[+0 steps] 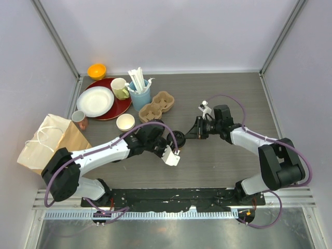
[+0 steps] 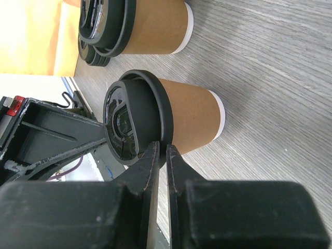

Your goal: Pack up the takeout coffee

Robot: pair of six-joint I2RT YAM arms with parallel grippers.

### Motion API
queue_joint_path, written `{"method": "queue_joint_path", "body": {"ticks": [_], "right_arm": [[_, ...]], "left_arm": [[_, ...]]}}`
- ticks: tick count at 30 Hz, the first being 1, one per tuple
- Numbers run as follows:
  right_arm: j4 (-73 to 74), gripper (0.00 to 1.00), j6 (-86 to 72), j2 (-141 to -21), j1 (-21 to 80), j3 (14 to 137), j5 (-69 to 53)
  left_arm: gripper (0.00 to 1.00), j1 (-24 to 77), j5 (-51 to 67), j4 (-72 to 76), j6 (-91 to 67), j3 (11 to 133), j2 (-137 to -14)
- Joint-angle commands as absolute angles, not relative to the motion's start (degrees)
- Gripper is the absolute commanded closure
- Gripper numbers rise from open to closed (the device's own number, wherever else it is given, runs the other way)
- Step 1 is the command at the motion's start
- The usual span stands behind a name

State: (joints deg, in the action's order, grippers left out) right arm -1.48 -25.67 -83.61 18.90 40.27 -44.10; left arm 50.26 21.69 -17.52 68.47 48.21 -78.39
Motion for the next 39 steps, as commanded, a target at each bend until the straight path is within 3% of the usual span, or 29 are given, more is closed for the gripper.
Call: {"method": "queue_joint_path", "body": {"ticks": [1, 9, 22, 27, 39], "right_arm": [[1.85, 0.91, -23.82, -84.81, 19.6, 35.69, -40.34], [2.28, 0.98, -23.38, -85.52, 19.69, 32.44, -39.38], [5.01, 0.99, -22.41, -84.38, 20.13, 31.37, -37.87], [5.09, 0.89, -23.82, -80.16, 20.3, 34.54, -43.32], [4.83, 0.78, -26.02, -72.95, 20.3, 38.05, -44.3]], "left_arm": [[0.83, 49.92, 22.76, -18.1, 66.18, 45.88, -81.03], [0.85, 49.75, 23.9, -21.62, 67.15, 44.83, -80.95], [0.84, 49.75, 24.35, -20.74, 67.41, 44.03, -79.37], [0.81, 49.75, 23.56, -18.73, 68.2, 44.65, -77.7], [0.69, 49.75, 23.03, -21.0, 69.08, 47.46, -73.22]]}}
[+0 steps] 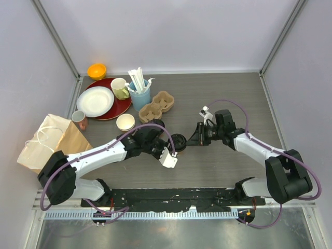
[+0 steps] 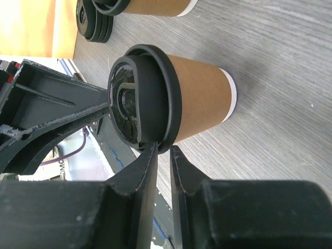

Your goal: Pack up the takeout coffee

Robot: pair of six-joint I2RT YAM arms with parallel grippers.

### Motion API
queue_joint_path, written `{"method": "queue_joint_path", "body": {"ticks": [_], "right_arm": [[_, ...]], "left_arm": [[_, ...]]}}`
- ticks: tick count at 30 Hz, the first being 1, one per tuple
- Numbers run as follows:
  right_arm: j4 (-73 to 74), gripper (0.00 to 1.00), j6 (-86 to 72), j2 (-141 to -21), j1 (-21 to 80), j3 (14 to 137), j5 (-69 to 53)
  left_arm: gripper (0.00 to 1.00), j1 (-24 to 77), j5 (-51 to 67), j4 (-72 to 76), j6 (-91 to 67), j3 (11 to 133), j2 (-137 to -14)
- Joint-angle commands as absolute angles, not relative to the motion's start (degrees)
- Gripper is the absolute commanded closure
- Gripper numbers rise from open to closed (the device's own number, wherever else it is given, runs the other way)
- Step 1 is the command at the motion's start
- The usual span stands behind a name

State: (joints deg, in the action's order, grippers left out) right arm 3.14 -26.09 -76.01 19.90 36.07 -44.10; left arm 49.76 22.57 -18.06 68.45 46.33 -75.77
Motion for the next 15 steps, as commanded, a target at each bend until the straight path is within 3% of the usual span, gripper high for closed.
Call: {"method": "queue_joint_path", "body": {"ticks": [1, 11, 15], "right_arm": [[5.01, 0.77, -25.93, -72.34, 20.22, 38.58, -44.04], [14.31, 0.59, -21.1, -68.48, 20.3, 44.03, -36.75], [18.18, 0.53, -17.16, -66.36, 23.02, 48.5, -23.79]], "left_arm": [[0.69, 49.83, 23.11, -21.27, 69.17, 47.55, -72.86], [0.61, 49.75, 22.51, -21.8, 62.86, 49.39, -69.0], [0.51, 49.57, 16.01, -20.04, 49.78, 52.29, -67.85]]}}
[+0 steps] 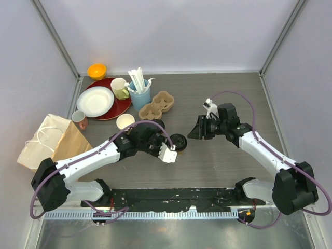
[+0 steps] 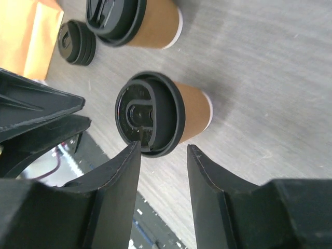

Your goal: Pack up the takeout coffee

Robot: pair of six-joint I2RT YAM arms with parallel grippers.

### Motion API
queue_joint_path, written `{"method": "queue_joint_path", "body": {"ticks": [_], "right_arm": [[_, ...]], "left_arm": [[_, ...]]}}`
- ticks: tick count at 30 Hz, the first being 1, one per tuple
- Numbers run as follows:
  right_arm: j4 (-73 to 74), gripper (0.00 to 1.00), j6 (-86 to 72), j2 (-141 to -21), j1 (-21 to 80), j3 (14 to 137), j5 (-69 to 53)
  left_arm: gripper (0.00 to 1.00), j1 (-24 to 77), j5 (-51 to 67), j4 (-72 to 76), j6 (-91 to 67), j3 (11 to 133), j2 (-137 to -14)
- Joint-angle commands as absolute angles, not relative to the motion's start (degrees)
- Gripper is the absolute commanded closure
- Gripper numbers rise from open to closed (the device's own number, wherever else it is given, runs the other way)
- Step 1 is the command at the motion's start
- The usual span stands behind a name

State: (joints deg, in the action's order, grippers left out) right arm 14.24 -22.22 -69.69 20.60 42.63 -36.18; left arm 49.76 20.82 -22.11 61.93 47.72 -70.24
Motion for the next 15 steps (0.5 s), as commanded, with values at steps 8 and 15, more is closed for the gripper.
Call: {"method": "queue_joint_path", "body": {"ticks": [8, 15], "right_arm": [[23.55, 0.33, -12.57, -71.27, 31.64, 57.65, -13.27], [21.89, 0.3, -10.29, -71.28, 38.57, 60.64, -9.41]], "left_arm": [[0.4, 41.33, 9.85, -38.81, 23.05, 65.12, -64.95], [0.34, 28.75, 7.3, -48.86, 8.01, 72.42, -62.06]]}}
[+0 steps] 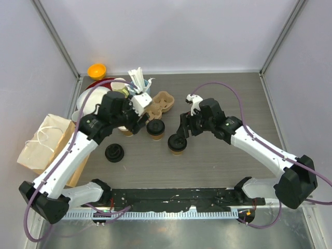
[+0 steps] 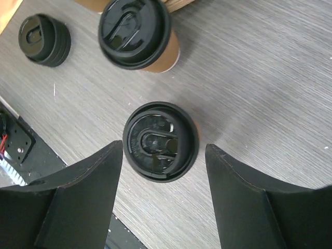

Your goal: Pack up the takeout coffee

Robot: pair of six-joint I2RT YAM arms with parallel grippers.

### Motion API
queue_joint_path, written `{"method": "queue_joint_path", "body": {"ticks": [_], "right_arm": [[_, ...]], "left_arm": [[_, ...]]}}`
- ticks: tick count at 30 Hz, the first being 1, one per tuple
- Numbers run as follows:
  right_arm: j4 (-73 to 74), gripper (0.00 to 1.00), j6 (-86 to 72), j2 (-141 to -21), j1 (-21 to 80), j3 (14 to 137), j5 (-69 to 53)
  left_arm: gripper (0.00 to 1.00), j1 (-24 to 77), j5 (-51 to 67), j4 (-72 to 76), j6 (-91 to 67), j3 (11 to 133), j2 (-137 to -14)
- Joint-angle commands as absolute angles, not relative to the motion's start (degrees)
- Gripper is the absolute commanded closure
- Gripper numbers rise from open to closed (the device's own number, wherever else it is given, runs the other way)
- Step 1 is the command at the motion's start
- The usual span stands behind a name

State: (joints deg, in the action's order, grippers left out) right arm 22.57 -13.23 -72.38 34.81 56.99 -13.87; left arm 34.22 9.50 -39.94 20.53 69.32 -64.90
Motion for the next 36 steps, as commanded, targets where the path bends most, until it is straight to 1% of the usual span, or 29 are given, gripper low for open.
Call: {"method": "queue_joint_path", "body": {"ticks": [1, 4, 9, 12, 15, 17, 20, 22, 23, 25, 26, 27, 30, 36], "right_arm": [[21.71, 0.3, -9.59, -71.11, 40.32, 61.51, -9.14], [21.09, 0.28, -7.47, -71.1, 42.27, 63.97, -8.52], [20.04, 0.3, -6.51, -73.21, 42.45, 68.28, -15.53], [19.07, 0.3, -6.41, -74.09, 42.45, 69.78, -15.91], [21.09, 0.3, -7.03, -75.23, 42.45, 71.97, -16.17], [22.5, 0.3, -7.38, -75.41, 42.45, 72.6, -16.96], [23.38, 0.3, -7.3, -75.06, 42.45, 71.9, -16.09], [23.47, 0.3, -7.73, -74.53, 42.54, 71.37, -14.95], [23.55, 0.3, -8.0, -74.36, 42.54, 71.19, -14.94], [23.47, 0.3, -8.26, -74.53, 42.54, 70.75, -15.2], [23.64, 0.3, -8.35, -74.71, 42.45, 70.75, -15.29], [23.9, 0.3, -8.26, -75.06, 42.54, 70.93, -15.29], [27.41, 0.3, -7.39, -77.86, 42.63, 74.08, -15.38], [33.74, 0.3, -6.33, -84.8, 42.45, 81.29, -15.82]], "left_arm": [[0.33, 27.44, 7.21, -49.22, 7.04, 73.2, -61.44], [0.31, 23.04, 5.98, -50.97, 5.45, 74.7, -59.34], [0.32, 16.1, 5.36, -57.12, 1.94, 81.19, -58.1], [0.3, 12.05, 5.54, -59.76, 3.07, 85.76, -57.22], [0.28, 8.62, 3.17, -63.88, 7.1, 90.77, -56.95], [0.26, 6.95, 0.37, -68.17, 11.85, 93.42, -57.3], [0.24, 3.61, -8.33, -73.88, 16.34, 97.63, -58.0], [0.24, 0.27, -10.45, -76.01, 17.22, 97.56, -57.48], [0.24, 0.18, -10.2, -78.29, 17.66, 96.78, -57.05], [0.25, -3.59, -9.93, -80.32, 18.28, 95.28, -56.69], [0.27, -4.3, -10.89, -81.12, 18.54, 93.62, -56.52], [0.32, -5.7, -11.42, -82.17, 18.46, 92.47, -55.99], [0.35, -7.81, -11.51, -83.58, 18.19, 87.29, -53.45], [0.35, -9.4, -13.44, -83.15, 19.94, 81.75, -48.96]]}}
